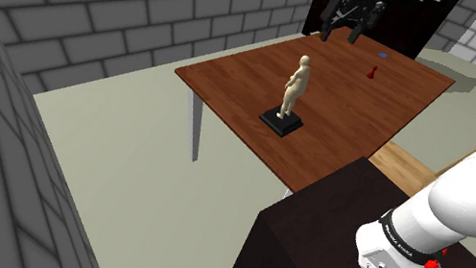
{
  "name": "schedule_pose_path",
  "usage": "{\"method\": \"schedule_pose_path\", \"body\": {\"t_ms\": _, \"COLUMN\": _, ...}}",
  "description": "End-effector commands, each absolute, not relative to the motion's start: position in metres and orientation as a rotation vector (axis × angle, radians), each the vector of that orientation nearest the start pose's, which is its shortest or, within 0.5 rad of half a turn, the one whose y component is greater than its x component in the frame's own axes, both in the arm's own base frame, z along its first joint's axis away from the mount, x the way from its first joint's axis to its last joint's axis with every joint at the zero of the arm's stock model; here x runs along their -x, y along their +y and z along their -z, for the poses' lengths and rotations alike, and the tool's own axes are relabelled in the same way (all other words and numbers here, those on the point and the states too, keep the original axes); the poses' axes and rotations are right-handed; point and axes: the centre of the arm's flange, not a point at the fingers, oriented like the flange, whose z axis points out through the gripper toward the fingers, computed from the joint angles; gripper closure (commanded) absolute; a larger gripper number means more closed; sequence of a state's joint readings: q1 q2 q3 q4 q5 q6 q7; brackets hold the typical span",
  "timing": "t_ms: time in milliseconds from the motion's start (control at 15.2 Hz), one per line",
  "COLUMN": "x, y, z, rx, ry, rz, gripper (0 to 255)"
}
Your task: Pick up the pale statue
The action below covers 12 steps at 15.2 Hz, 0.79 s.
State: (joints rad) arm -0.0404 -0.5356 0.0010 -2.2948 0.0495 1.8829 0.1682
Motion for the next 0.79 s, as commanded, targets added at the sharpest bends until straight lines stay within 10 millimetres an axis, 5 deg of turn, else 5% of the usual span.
{"method": "schedule_pose_path", "body": {"t_ms": 0, "x": -0.424, "y": -0.021, "z": -0.546, "rx": 3.066, "ry": 0.375, "rz": 0.177, "gripper": 0}}
{"method": "schedule_pose_path", "body": {"t_ms": 726, "x": -0.527, "y": -0.09, "z": -0.469, "rx": 3.075, "ry": 0.574, "rz": 0.126, "gripper": 0}}
